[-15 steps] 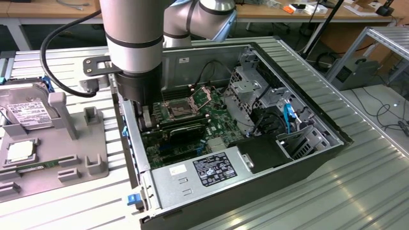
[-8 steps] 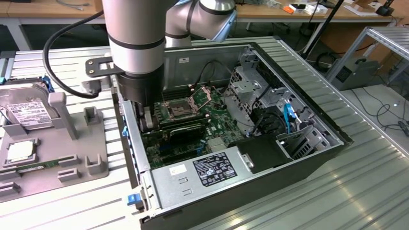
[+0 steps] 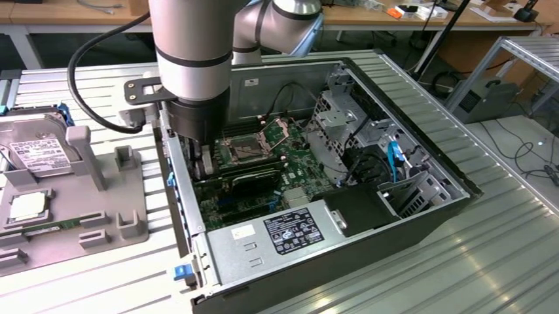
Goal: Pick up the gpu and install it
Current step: 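Press down on the gpu until it lock into place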
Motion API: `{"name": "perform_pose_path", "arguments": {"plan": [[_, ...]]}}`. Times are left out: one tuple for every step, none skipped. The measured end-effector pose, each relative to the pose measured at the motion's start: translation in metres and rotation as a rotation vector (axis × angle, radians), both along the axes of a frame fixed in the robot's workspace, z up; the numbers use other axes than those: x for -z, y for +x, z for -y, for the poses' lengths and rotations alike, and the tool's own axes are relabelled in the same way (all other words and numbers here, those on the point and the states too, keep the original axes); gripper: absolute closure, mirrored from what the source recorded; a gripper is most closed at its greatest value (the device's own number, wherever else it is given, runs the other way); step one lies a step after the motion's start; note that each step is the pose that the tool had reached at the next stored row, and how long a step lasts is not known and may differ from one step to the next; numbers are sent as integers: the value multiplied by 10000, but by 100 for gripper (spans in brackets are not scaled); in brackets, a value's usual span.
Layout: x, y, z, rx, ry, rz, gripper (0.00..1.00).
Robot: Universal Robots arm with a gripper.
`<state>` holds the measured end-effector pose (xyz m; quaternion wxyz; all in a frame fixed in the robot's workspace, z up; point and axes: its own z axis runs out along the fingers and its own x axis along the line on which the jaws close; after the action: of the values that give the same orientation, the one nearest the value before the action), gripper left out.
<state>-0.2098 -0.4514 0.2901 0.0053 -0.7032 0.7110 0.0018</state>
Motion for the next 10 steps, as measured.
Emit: {"name": "perform_pose_path", "arguments": {"plan": [[0,0,0,0,0,-1,89],[0,0,0,0,-1,-1,89],[0,0,0,0,-1,-1,89],[0,-6,-1,0,-1,-1,89],[1,-17,0,1,-1,-1,89],[1,-38,-1,0,-2,-1,89],[2,-48,-1,-1,-1,0,89],[2,-52,-1,-1,-2,-1,89],[2,-54,-1,0,-2,-1,89],[2,-55,-1,-1,-2,-1,89]]}}
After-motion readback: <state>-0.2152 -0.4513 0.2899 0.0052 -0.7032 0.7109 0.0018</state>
